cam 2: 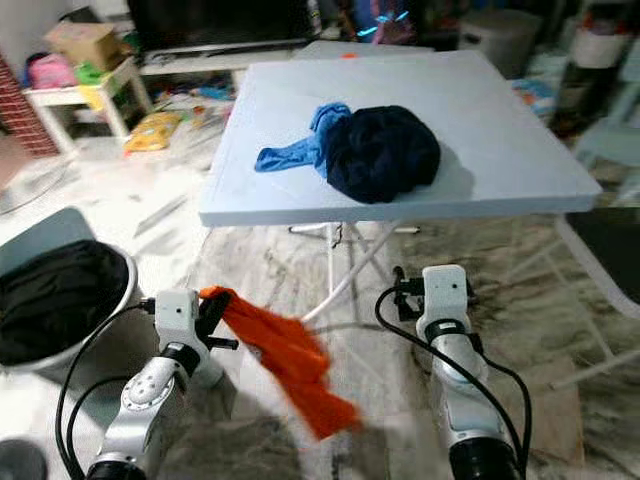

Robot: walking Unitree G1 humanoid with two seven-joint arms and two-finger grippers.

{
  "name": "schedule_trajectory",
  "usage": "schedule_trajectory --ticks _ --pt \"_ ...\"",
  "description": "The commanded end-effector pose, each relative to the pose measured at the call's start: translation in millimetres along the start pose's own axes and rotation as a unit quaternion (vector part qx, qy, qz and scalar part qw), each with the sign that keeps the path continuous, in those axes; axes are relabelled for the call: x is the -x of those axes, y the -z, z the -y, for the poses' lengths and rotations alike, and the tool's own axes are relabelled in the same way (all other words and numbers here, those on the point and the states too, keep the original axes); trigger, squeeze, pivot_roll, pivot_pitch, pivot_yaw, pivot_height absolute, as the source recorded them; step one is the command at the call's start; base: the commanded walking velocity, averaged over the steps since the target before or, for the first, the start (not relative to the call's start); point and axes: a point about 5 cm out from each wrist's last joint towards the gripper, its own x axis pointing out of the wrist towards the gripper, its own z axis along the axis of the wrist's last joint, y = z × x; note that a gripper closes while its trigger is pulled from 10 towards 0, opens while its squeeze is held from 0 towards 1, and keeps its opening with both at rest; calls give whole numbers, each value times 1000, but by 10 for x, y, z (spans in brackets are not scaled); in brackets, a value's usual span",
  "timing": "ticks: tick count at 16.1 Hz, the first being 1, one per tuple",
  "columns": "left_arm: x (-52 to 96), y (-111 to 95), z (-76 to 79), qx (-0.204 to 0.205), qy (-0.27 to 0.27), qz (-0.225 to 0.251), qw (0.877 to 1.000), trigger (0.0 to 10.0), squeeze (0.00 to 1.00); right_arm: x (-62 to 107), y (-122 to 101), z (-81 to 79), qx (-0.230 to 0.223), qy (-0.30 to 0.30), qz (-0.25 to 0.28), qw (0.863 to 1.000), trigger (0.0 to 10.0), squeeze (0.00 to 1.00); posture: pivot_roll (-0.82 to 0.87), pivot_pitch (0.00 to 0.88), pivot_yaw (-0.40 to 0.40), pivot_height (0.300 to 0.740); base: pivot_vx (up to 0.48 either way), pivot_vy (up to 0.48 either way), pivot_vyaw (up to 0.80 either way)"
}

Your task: Hang hanger

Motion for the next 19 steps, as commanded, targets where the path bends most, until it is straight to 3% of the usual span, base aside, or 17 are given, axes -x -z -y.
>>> schedule_trajectory --ticks 1,11,14,15,17,19 --pt "-18 -58 -65 -3 -4 7 1000 10000 0 -10 -46 -44 2 -5 7 1000 10000 0 -144 0 83 740 0 349 -800" --pt "-74 -102 -65 -3 -3 12 1000 10000 0 -18 -60 -31 5 -6 8 1000 10000 0 -148 0 76 740 0 361 -800" --pt "-77 -84 -71 -5 -9 14 1000 10000 0 -6 -47 -43 8 -13 3 1000 10000 0 -134 0 31 740 0 345 -650" --pt "-70 -114 -113 -6 -24 24 999 10000 0 -18 -74 -68 13 -28 3 1000 10000 0 -90 0 -48 740 0 0 0" --pt "-61 -140 -152 -4 -43 35 998 10000 0 -73 -124 -117 21 -50 1 999 10000 0 -56 0 -108 740 0 0 -419" --pt "-40 -139 -190 0 -57 42 997 10000 0 -147 -183 -171 22 -64 2 998 10000 0 -48 0 -127 740 0 0 0"
